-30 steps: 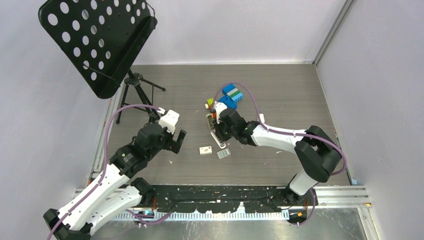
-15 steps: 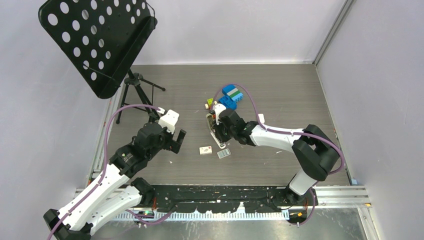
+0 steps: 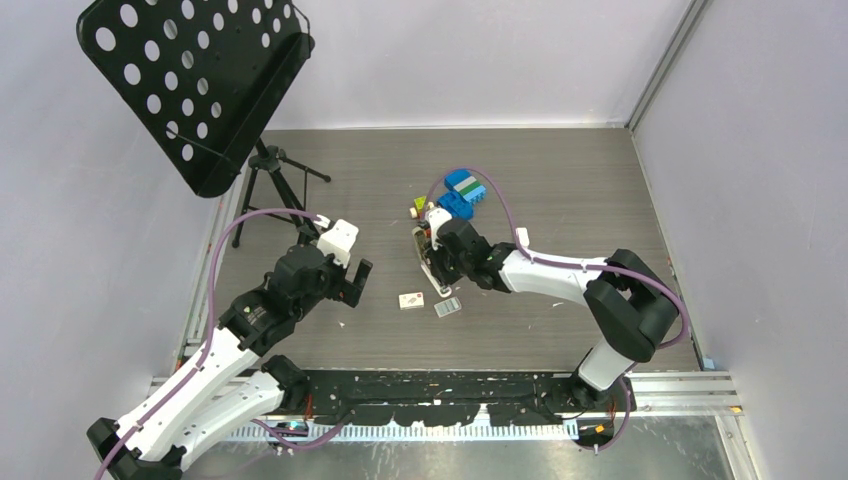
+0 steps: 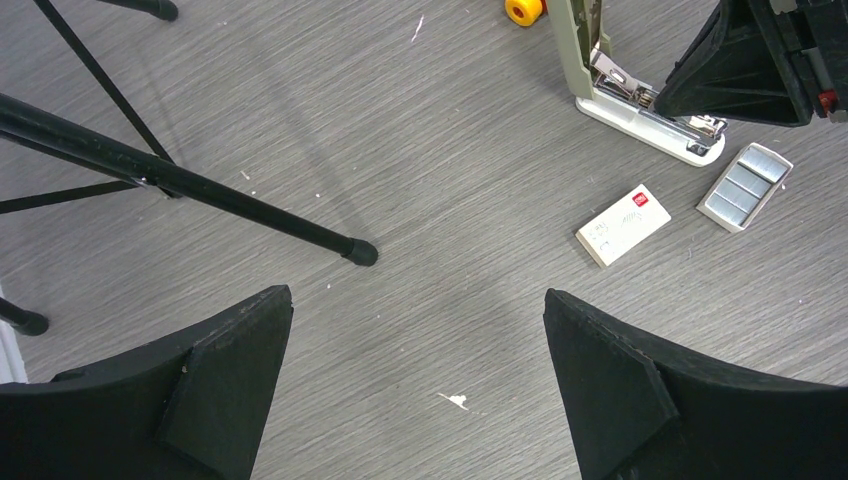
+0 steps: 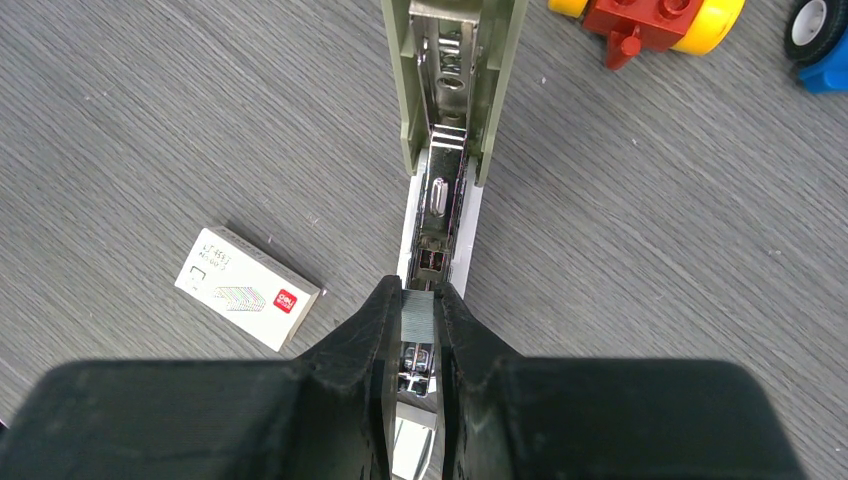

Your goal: Load the staples into the stapler

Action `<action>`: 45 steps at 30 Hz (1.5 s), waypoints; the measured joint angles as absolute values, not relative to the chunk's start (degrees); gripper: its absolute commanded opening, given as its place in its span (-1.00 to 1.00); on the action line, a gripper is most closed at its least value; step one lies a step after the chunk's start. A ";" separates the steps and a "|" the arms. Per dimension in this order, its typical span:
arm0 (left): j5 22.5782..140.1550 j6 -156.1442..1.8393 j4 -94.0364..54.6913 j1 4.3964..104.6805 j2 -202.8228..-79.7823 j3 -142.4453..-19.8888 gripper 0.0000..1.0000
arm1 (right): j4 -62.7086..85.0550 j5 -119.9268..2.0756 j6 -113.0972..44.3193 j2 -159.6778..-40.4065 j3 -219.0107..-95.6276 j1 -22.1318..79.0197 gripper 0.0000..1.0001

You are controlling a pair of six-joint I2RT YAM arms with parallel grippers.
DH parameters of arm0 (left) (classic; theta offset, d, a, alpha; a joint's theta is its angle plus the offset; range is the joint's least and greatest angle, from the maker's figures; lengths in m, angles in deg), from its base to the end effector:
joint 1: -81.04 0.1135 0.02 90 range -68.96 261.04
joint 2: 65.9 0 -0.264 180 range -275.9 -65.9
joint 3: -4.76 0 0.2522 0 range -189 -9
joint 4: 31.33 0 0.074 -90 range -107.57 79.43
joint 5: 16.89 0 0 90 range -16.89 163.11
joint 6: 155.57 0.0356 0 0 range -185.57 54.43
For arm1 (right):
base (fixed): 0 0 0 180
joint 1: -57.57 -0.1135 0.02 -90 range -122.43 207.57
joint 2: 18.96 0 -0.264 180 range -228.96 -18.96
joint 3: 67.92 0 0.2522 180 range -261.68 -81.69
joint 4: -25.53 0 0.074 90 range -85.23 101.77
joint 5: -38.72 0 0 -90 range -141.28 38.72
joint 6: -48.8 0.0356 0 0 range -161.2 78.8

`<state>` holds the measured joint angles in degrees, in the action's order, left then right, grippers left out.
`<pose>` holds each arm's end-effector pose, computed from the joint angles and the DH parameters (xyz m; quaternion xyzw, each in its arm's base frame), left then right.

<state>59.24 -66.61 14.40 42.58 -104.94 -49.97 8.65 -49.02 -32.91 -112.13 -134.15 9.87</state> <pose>0.1241 -0.0877 0.2936 0.2187 0.8338 -0.0692 0.5022 0.2288 0.2494 0.1870 -0.3028 0.8685 0.1680 0.3547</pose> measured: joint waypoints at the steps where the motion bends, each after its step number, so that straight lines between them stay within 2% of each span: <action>1: 59.24 -66.61 14.40 42.60 -104.94 -49.97 0.99 | 8.63 -48.93 -32.91 -112.13 -134.15 9.78 -0.69; 19: 59.22 -66.61 14.40 42.86 -104.92 -49.97 0.99 | 8.52 -46.81 -32.65 -112.10 -132.56 8.93 -0.66; 25: 59.19 -66.59 14.40 42.89 -104.92 -49.97 0.99 | 8.76 -46.44 -32.43 -112.10 -132.40 8.88 -0.51; 34: 59.17 -66.59 14.40 42.89 -104.88 -49.97 0.99 | 8.68 -46.47 -32.34 -111.47 -131.35 8.88 -0.17; 45: 58.97 -66.59 14.40 42.91 -104.88 -49.97 0.99 | 8.79 -46.49 -31.97 -107.67 -129.76 8.88 -0.02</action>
<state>58.97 -66.59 14.40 42.91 -104.88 -49.97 8.79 -46.49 -31.97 -107.67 -129.76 8.88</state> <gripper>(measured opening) 0.994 0.480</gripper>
